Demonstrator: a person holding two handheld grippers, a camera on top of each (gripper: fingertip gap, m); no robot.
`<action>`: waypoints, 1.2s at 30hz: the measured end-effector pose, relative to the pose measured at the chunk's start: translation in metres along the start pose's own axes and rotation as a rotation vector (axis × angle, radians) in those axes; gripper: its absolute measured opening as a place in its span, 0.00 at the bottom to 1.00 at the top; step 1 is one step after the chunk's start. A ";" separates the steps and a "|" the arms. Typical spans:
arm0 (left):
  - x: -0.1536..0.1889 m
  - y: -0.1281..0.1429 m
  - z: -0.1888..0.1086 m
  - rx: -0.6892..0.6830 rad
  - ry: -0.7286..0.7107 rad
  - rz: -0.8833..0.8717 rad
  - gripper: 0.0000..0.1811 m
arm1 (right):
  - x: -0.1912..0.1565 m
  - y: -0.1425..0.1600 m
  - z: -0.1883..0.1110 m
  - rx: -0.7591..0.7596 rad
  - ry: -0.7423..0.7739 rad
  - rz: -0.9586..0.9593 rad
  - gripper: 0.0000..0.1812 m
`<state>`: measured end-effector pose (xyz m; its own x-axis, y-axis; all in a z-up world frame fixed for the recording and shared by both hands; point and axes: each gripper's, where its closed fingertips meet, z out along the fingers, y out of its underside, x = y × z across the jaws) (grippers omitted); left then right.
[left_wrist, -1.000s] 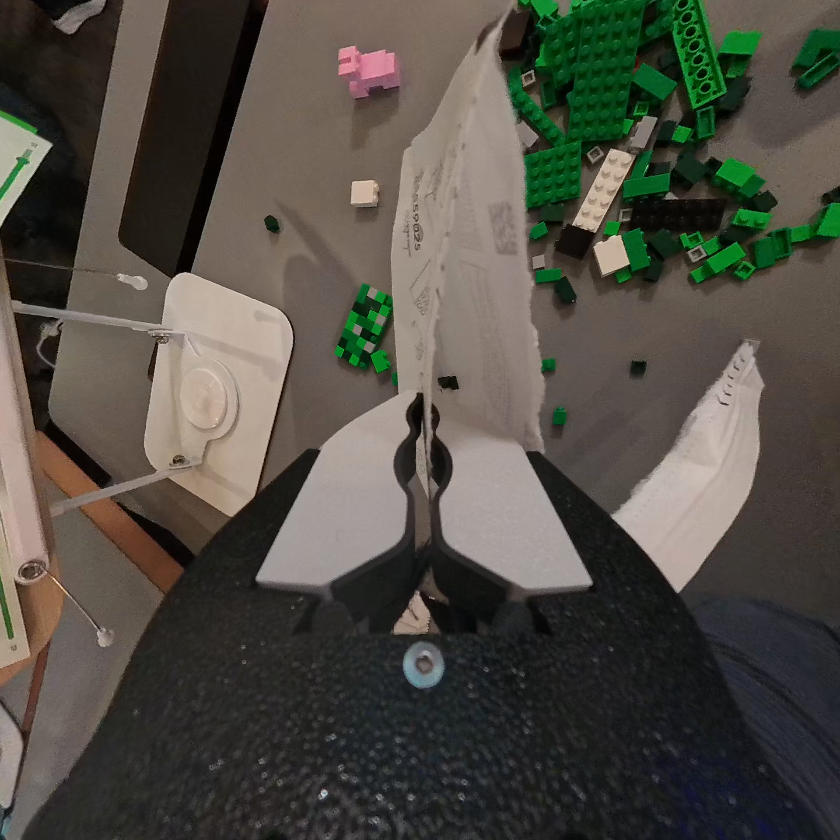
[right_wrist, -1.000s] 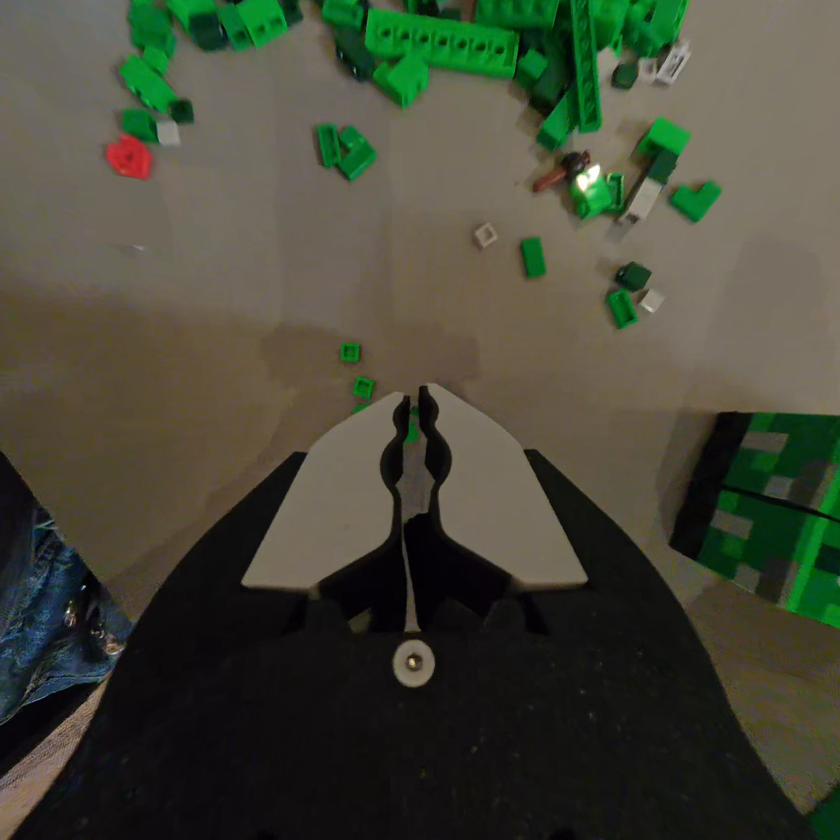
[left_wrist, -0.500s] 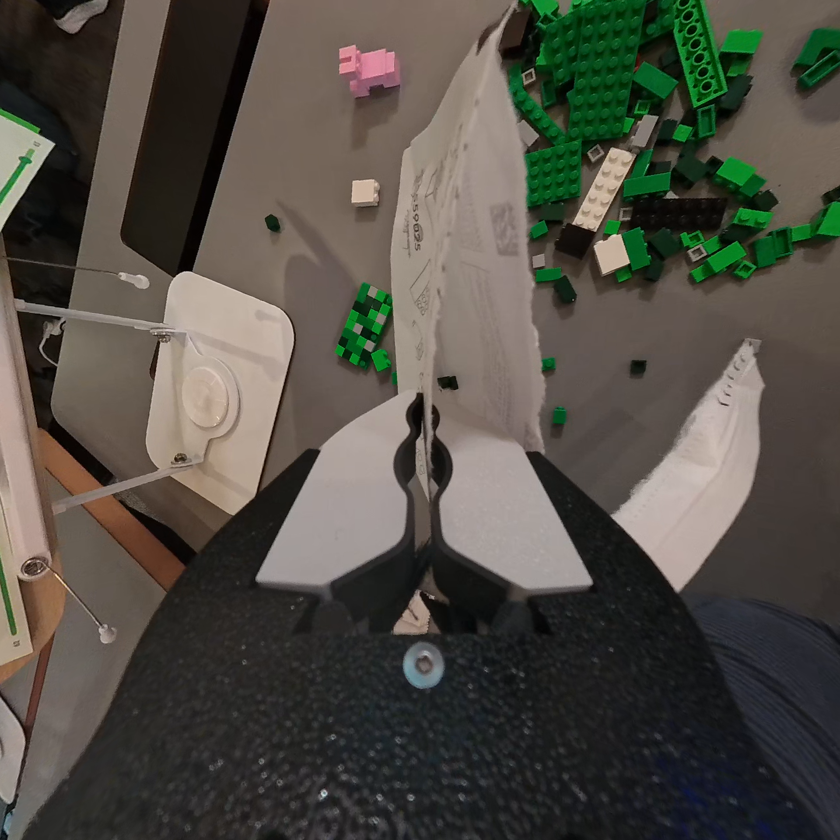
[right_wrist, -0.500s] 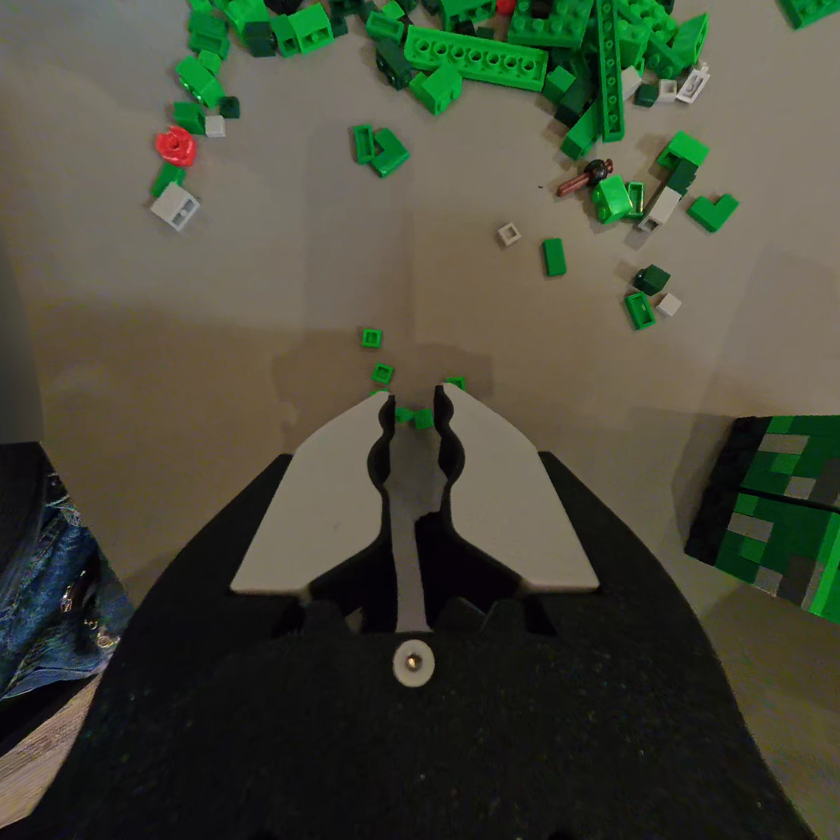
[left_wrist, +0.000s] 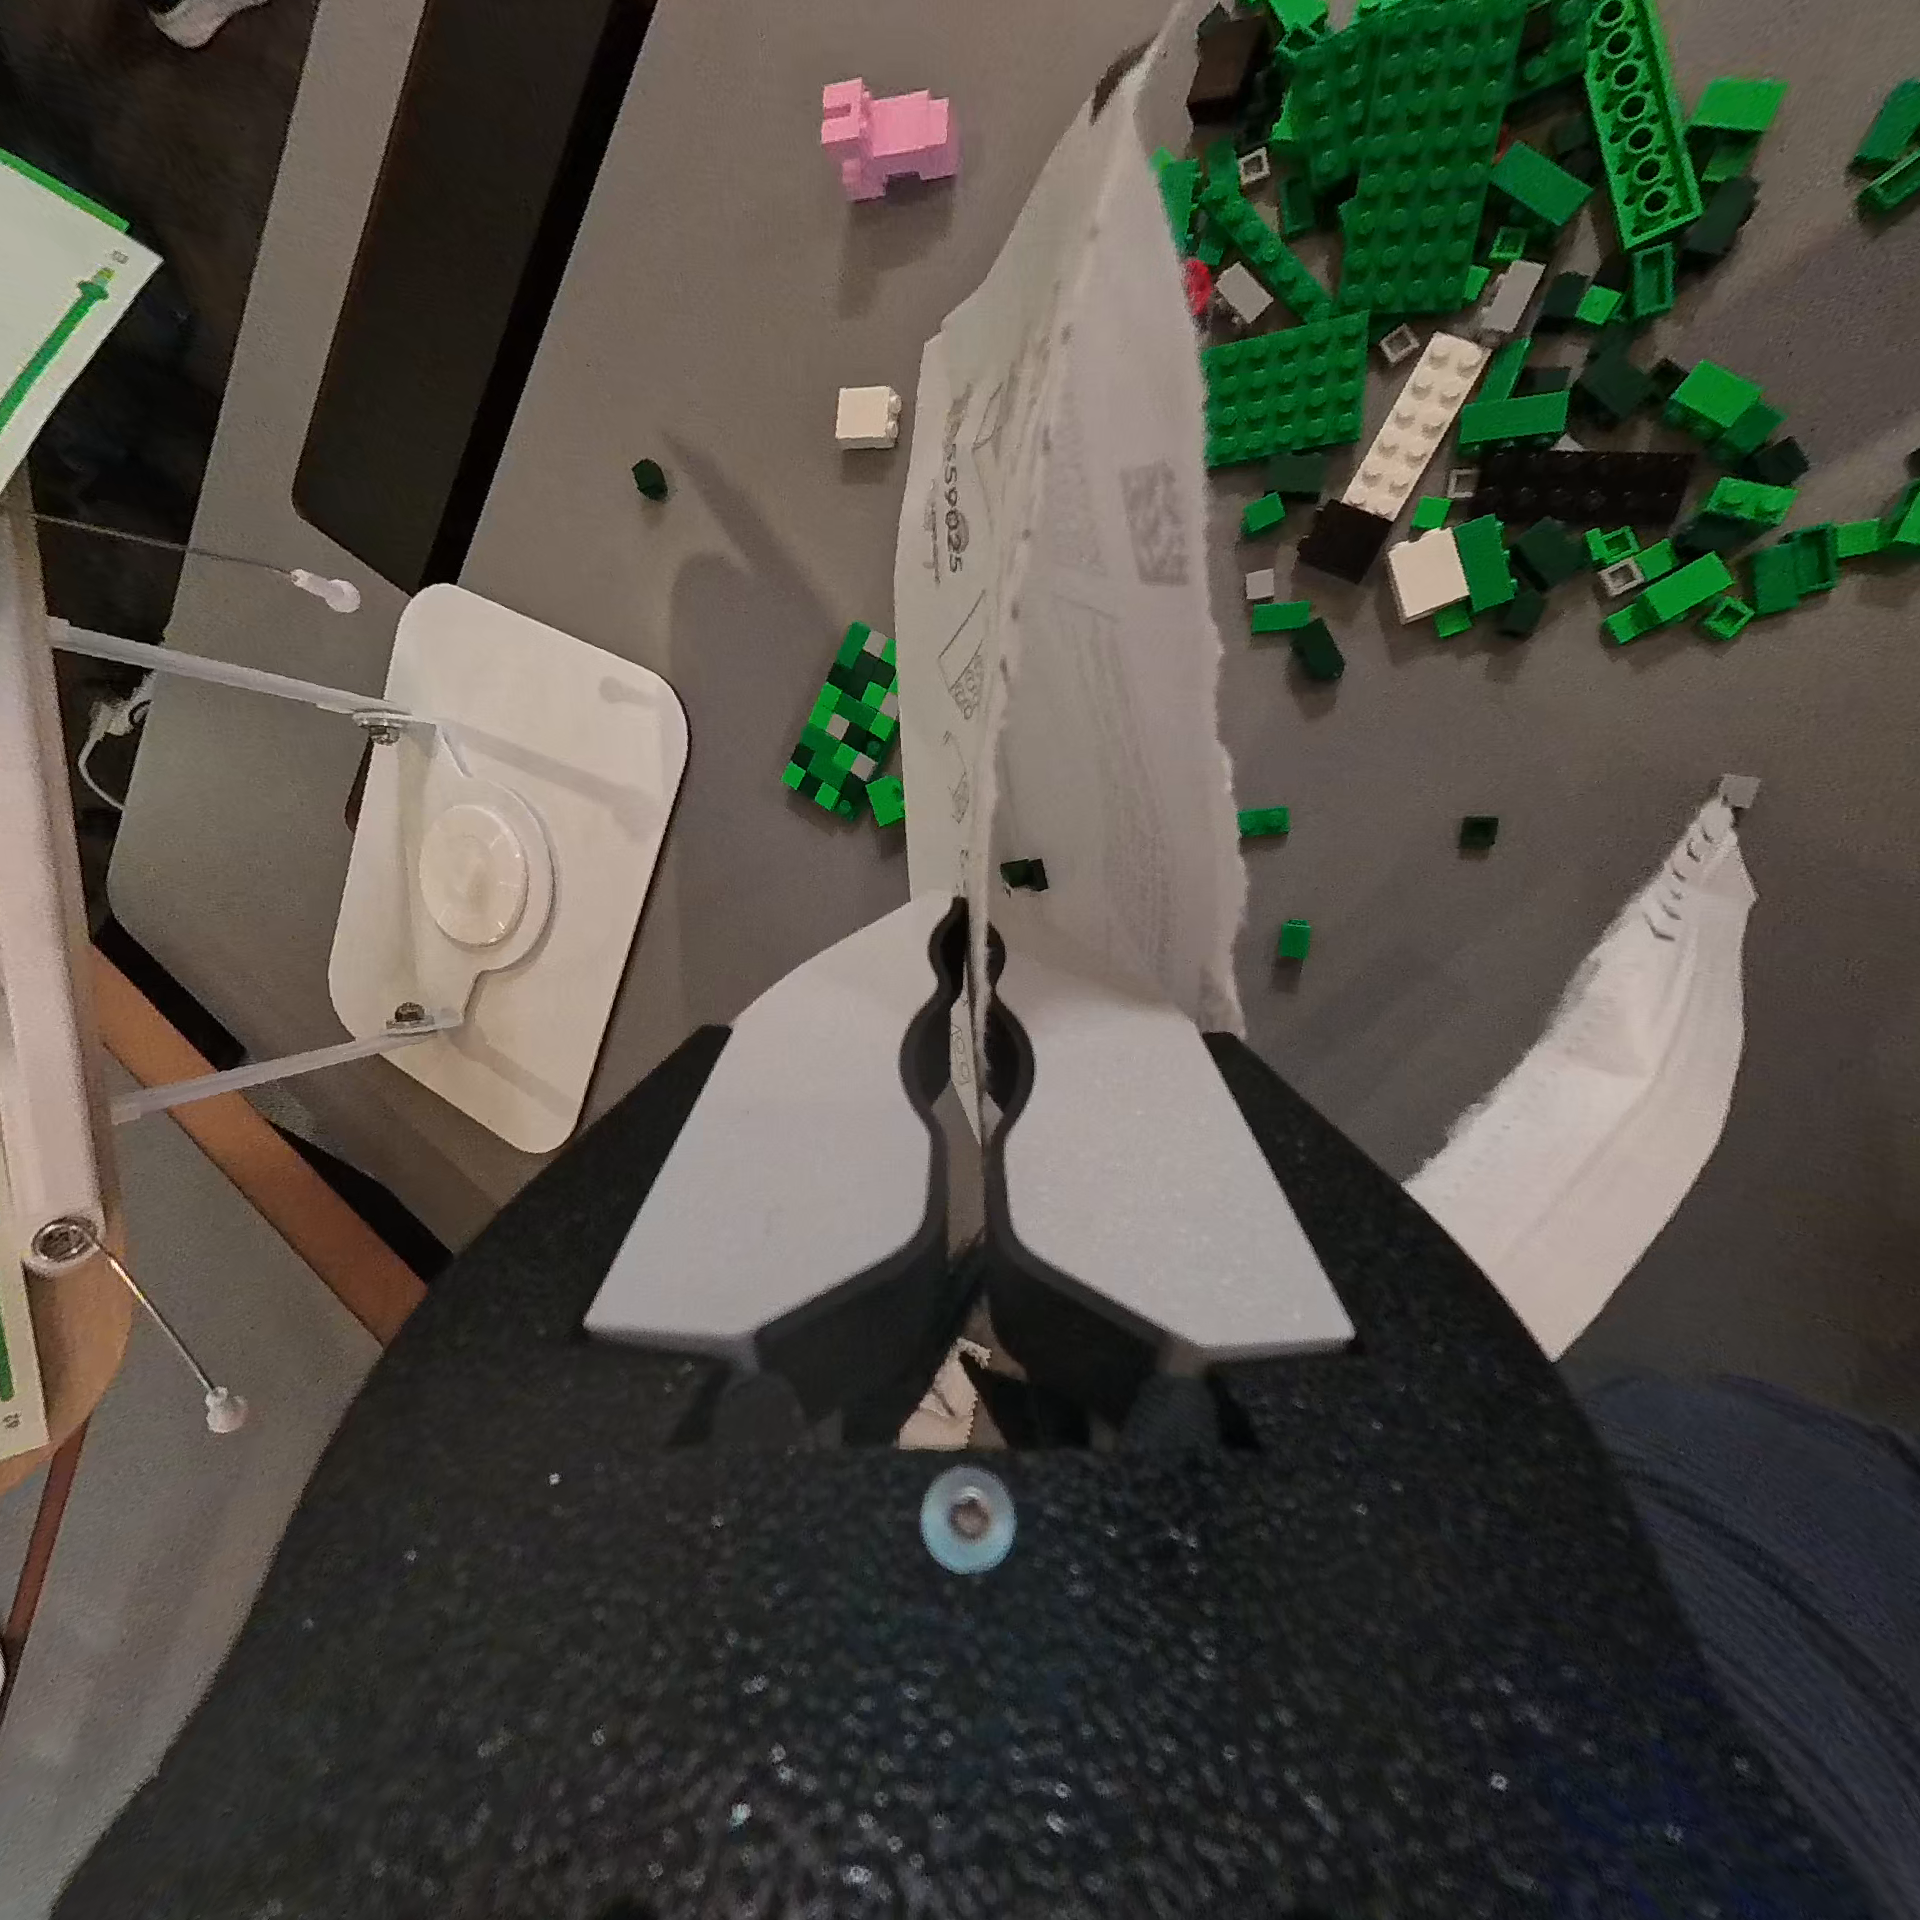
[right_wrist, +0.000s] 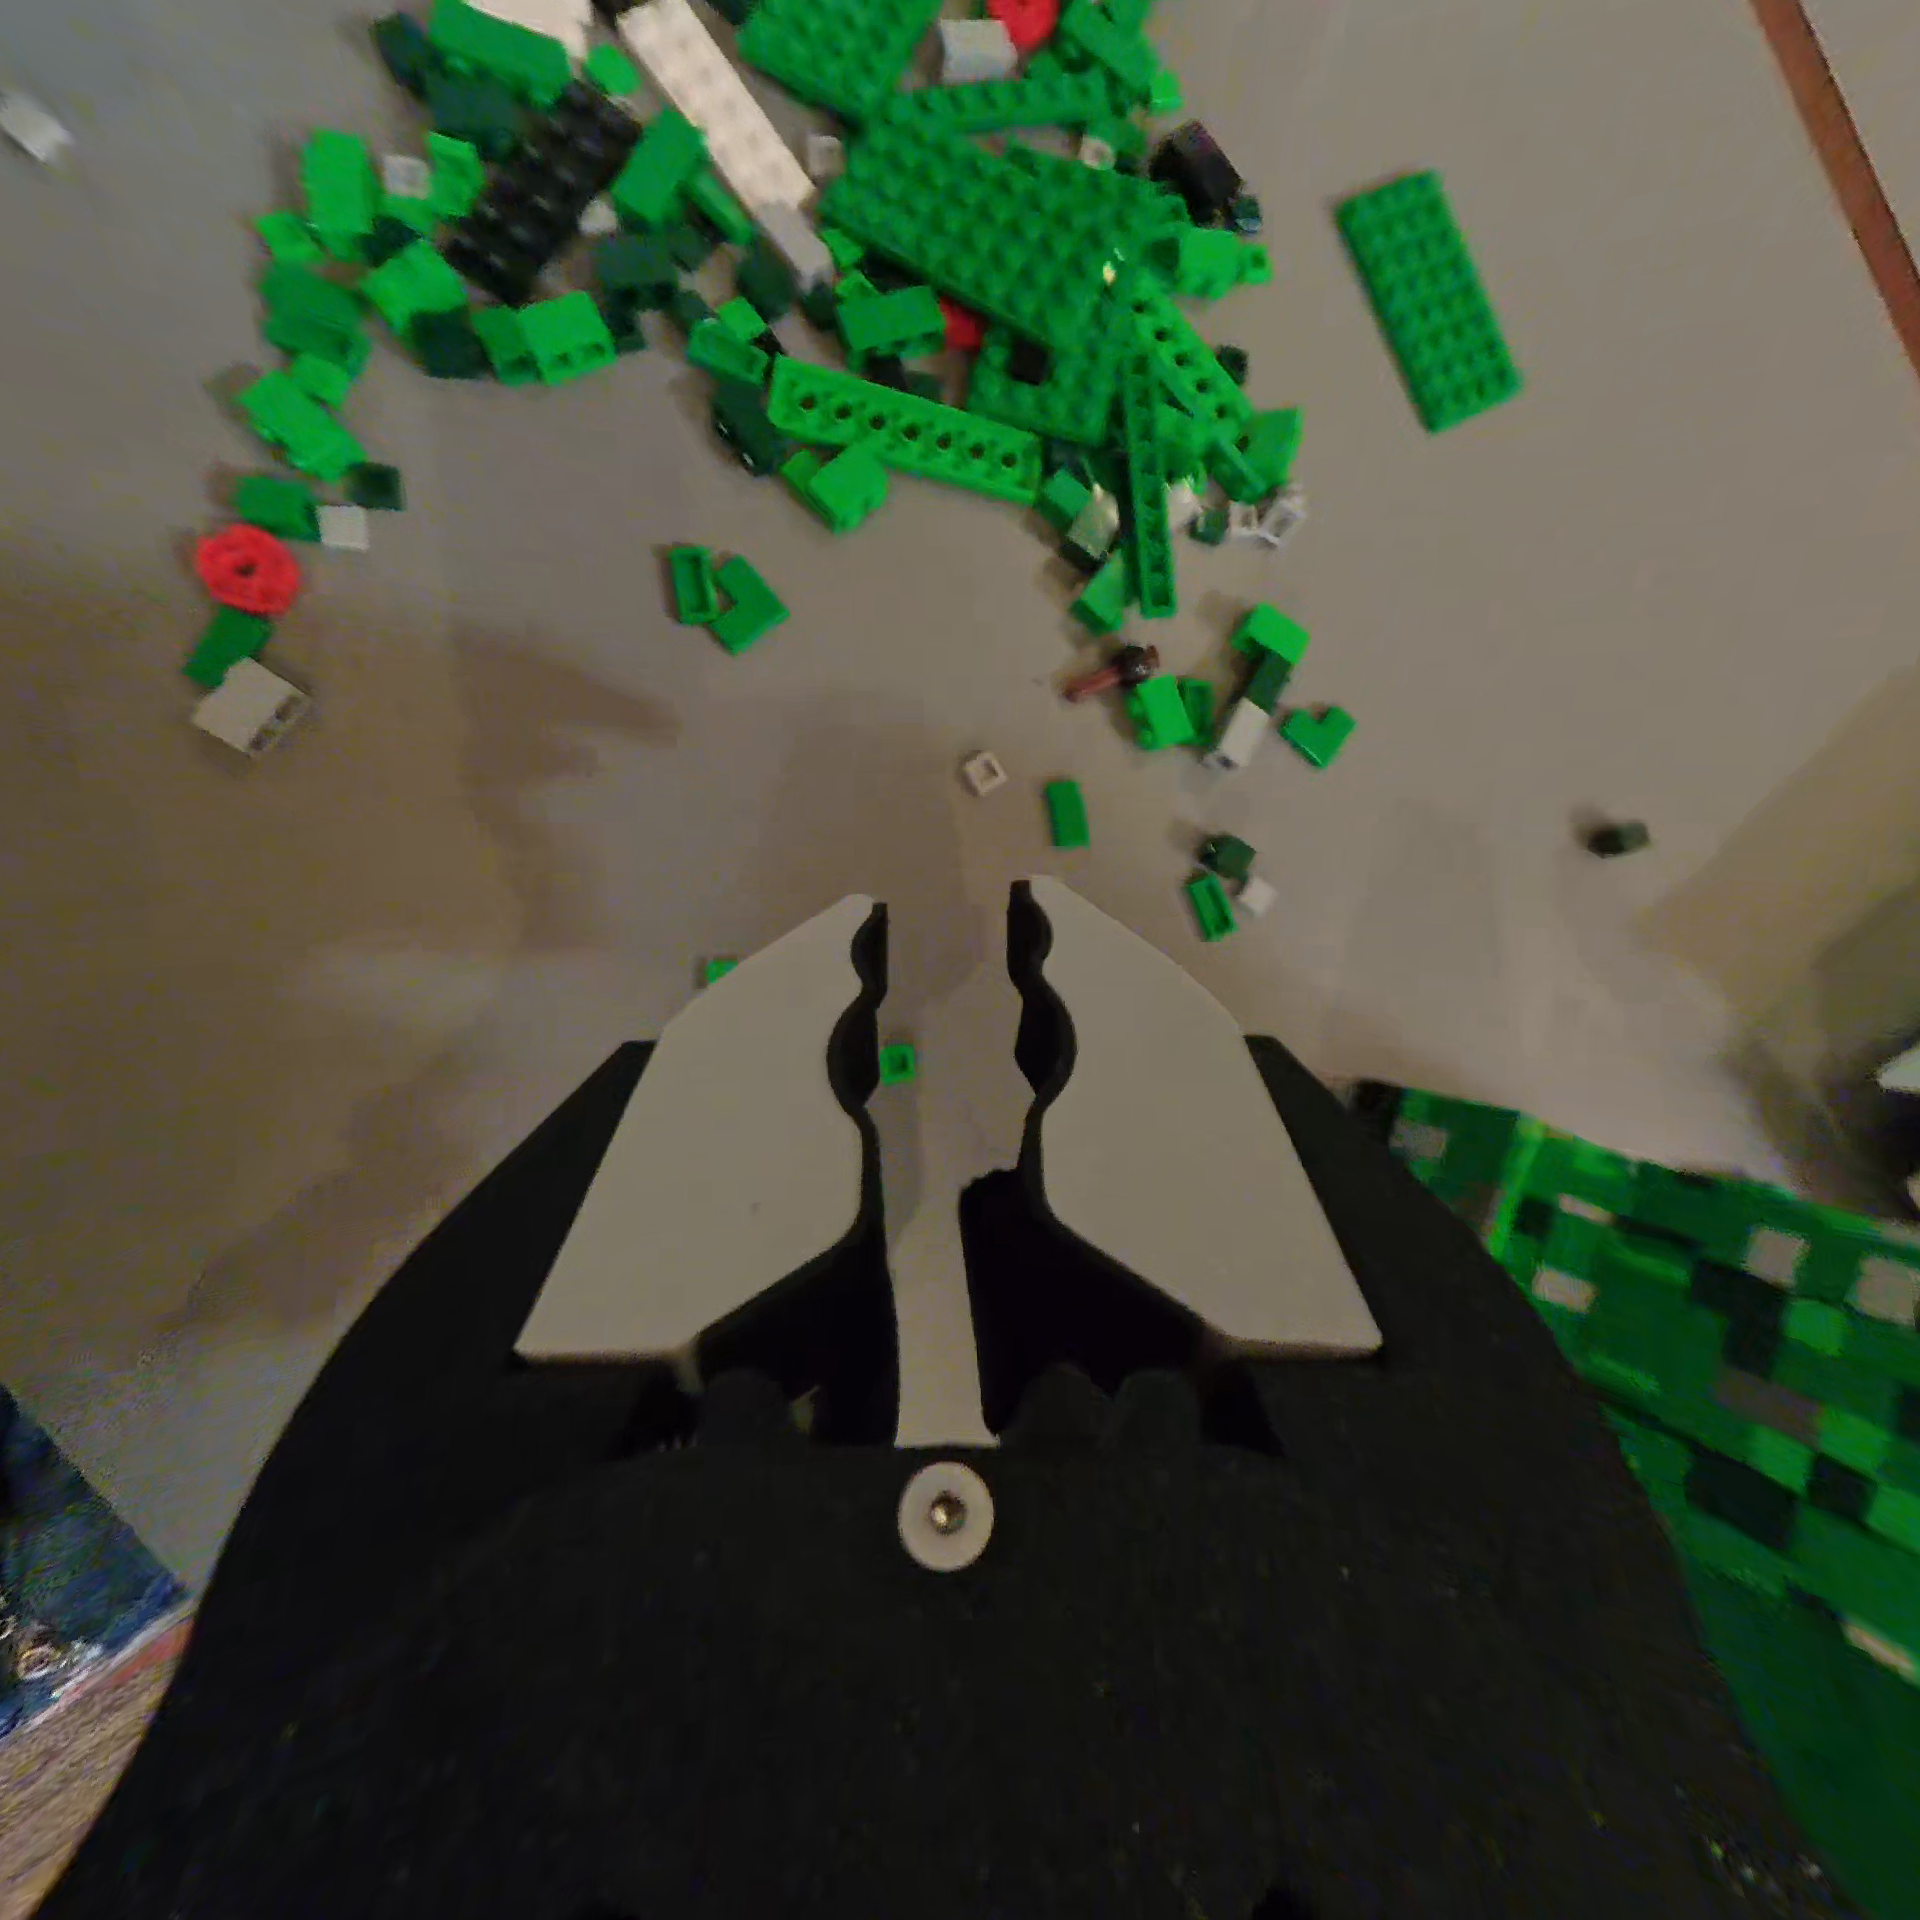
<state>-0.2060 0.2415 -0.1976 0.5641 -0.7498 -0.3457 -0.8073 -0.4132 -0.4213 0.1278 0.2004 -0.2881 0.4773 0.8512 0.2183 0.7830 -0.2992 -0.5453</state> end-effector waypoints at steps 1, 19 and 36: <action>-0.001 0.000 0.000 0.001 0.000 -0.002 0.00 | 0.003 0.006 -0.004 -0.024 0.013 0.010 0.11; 0.001 0.000 -0.001 0.009 0.008 0.002 0.00 | -0.011 0.051 -0.009 -0.151 -0.073 0.077 0.00; 0.002 -0.001 -0.001 0.008 0.010 0.004 0.00 | -0.037 0.047 -0.006 -0.168 -0.222 0.085 0.00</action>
<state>-0.2043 0.2401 -0.1971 0.5589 -0.7565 -0.3396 -0.8084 -0.4058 -0.4265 0.1495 0.1521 -0.3173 0.4596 0.8880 -0.0150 0.8079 -0.4251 -0.4081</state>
